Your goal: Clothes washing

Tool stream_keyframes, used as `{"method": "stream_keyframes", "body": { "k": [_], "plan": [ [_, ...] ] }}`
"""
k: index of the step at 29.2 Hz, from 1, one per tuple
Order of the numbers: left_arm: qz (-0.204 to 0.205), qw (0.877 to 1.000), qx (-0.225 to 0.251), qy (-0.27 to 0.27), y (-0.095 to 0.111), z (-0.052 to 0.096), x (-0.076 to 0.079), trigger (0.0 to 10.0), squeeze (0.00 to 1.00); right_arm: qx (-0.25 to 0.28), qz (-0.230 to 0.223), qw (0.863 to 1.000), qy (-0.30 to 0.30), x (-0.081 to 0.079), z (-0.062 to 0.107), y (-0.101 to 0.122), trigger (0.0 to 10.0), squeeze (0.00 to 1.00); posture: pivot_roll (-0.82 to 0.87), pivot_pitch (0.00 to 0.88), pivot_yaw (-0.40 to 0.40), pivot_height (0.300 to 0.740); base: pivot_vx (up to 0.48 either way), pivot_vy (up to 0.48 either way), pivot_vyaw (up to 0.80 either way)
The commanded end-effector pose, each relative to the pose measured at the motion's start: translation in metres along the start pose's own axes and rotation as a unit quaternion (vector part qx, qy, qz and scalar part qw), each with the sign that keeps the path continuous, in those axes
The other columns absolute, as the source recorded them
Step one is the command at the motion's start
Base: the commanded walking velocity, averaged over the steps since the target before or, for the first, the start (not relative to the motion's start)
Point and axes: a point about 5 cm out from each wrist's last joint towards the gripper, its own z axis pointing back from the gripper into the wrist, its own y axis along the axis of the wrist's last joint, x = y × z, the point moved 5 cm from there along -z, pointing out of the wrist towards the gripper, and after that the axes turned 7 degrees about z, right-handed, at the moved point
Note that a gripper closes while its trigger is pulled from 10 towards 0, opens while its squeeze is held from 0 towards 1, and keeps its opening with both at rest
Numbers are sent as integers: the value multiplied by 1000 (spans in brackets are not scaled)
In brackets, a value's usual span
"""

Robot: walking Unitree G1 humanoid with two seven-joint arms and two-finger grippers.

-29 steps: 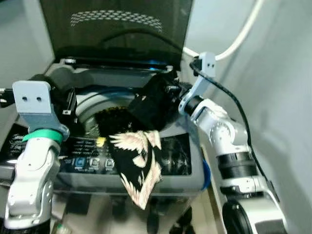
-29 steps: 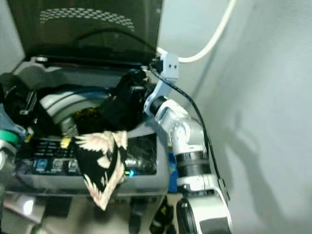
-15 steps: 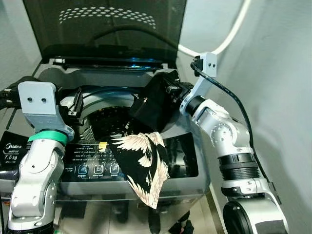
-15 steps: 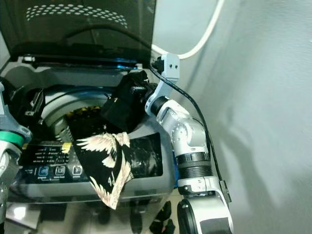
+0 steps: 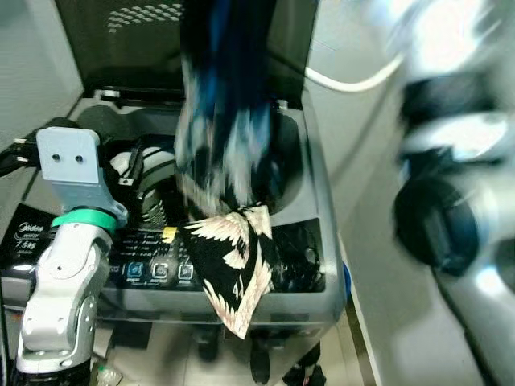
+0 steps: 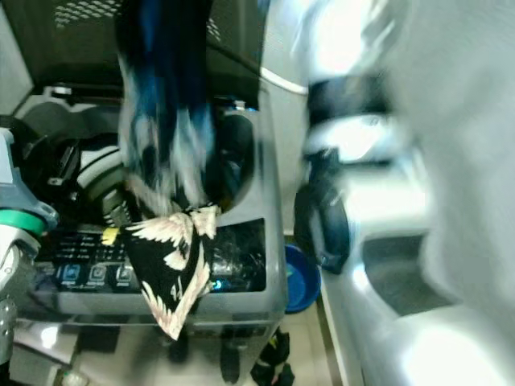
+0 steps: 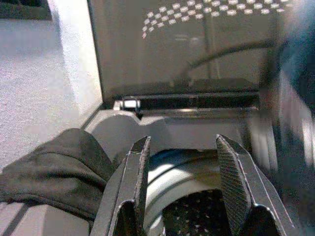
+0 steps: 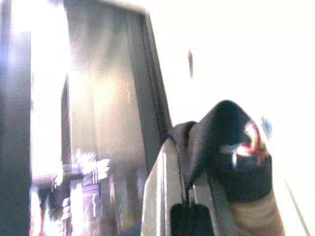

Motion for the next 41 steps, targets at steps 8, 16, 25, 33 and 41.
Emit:
{"method": "stream_keyframes", "body": {
  "k": [8,16,25,33,41],
  "plan": [
    [-12,1000,-10,15,-4,7,-8,10000,0,-74,36,994,-73,38,15,-30,10000,0,179,42,-6,740,0,0,0],
    [-13,1000,-14,5,-5,4,-6,10000,0,-449,14,888,101,15,147,-222,10000,0,178,40,12,740,0,0,0],
    [-13,1000,-21,-6,-7,5,-1,10000,0,-491,4,853,178,4,166,-228,10000,227,177,43,18,740,0,0,0],
    [-14,1000,-23,-6,-8,6,-2,10000,0,-551,37,797,243,5,190,-230,10000,1000,177,43,18,740,0,0,0],
    [-13,1000,-22,-8,-6,3,0,10000,0,-555,123,799,198,38,183,-209,10000,0,182,52,13,740,0,0,0]
  ]
}}
